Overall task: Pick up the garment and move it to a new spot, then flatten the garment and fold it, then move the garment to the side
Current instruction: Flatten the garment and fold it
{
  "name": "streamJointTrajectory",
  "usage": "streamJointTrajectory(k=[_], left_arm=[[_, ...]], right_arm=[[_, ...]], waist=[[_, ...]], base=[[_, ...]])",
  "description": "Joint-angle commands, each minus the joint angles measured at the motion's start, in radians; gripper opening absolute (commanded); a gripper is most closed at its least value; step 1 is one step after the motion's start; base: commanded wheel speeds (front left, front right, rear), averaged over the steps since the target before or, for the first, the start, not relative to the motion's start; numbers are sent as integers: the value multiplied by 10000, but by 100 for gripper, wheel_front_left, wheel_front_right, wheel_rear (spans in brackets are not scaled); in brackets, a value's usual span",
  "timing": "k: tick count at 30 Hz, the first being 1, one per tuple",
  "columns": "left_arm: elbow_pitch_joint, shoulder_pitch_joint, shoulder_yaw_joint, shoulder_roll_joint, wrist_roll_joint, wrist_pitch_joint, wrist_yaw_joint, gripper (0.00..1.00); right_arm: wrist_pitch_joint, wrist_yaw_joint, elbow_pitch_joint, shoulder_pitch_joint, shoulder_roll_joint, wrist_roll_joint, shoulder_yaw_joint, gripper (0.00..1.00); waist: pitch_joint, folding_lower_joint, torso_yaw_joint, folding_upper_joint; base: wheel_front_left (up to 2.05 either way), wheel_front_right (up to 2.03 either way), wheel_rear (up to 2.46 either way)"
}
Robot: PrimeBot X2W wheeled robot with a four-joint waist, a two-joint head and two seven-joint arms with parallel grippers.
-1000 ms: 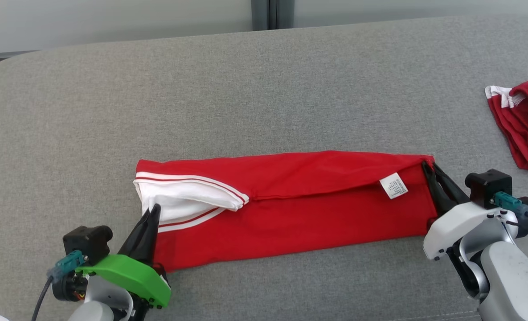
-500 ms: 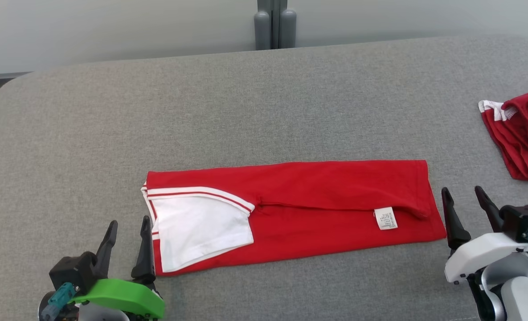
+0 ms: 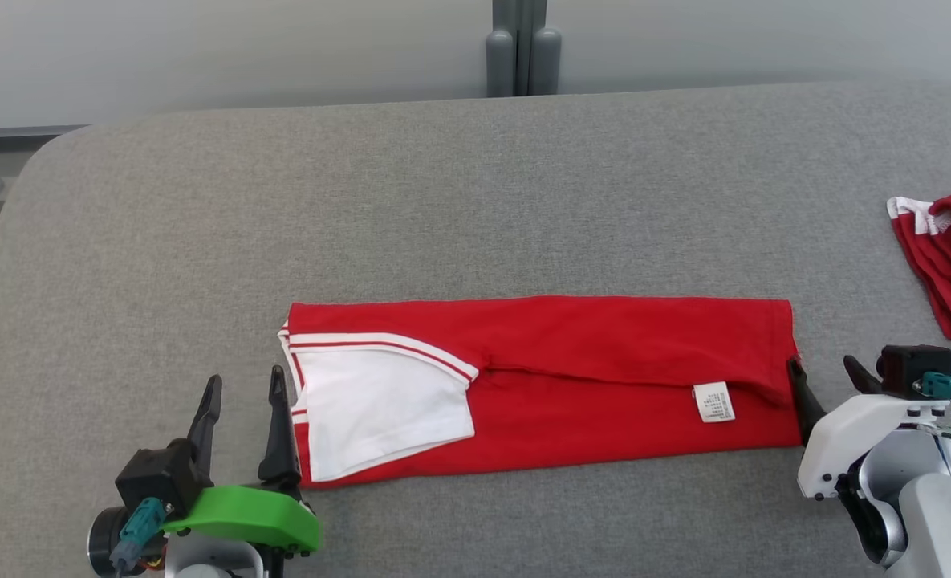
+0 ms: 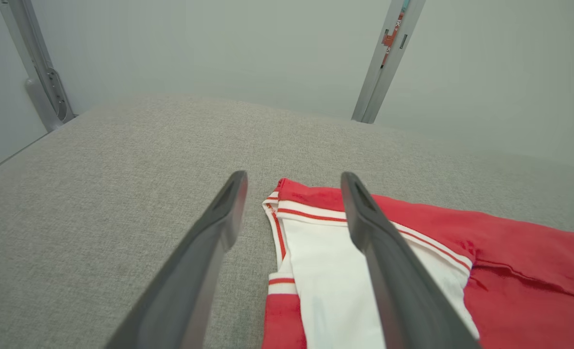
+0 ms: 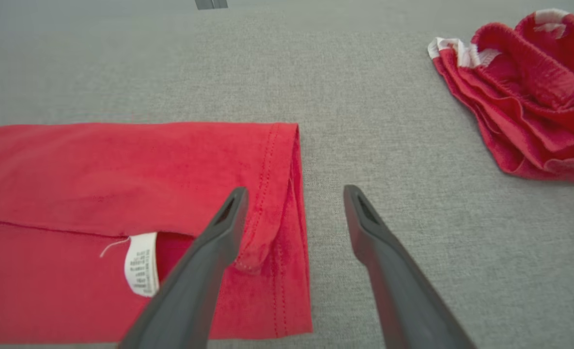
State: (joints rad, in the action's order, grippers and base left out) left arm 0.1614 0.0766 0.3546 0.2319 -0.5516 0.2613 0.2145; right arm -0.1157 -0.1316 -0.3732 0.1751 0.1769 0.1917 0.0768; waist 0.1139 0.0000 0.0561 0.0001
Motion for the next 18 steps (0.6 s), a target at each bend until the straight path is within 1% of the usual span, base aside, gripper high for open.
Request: streamJointTrajectory(k=[1,3,8,12,13,14,15,16,17,18], left_arm=[[15,167,-79,-21,108,44,8,100],[40,205,-148,-84,177,41,0,100],[67,222,-277,-163,294,37,-96,100],[75,196,-433,-228,387,38,-129,100],[78,180,-467,-240,397,38,-127,100],[80,168,-487,-248,399,38,-130,100],[80,150,-514,-263,413,38,-133,100],[99,142,-511,-258,472,38,-136,100],[113,149,-517,-256,478,38,-126,100],[122,155,-517,-264,486,38,-125,100]], right_arm=[[-190,19,-278,200,178,-67,-13,100],[-417,19,-695,426,177,-42,-52,100],[-1020,19,-1738,759,424,24,-162,100],[-1251,16,-2337,963,483,223,-463,100],[-1238,11,-2405,1021,477,258,-546,84],[-1224,10,-2438,1053,474,288,-599,53],[-1219,10,-2489,1086,473,349,-670,35],[-1206,10,-2535,1122,479,408,-740,2],[-1172,10,-2565,1184,514,481,-808,0],[-1130,11,-2588,1228,566,542,-845,0]], waist=[[88,0,169,-1],[139,0,324,-1],[277,0,676,-1],[320,0,793,-1],[318,0,791,-1],[314,0,784,-1],[304,0,763,-1],[289,0,729,-1],[270,0,673,-1],[256,0,626,-1]], base=[[0,0,0],[0,0,0],[0,0,0],[0,0,0],[0,0,0],[0,0,0],[0,0,0],[0,0,0],[0,0,0],[0,0,0]])
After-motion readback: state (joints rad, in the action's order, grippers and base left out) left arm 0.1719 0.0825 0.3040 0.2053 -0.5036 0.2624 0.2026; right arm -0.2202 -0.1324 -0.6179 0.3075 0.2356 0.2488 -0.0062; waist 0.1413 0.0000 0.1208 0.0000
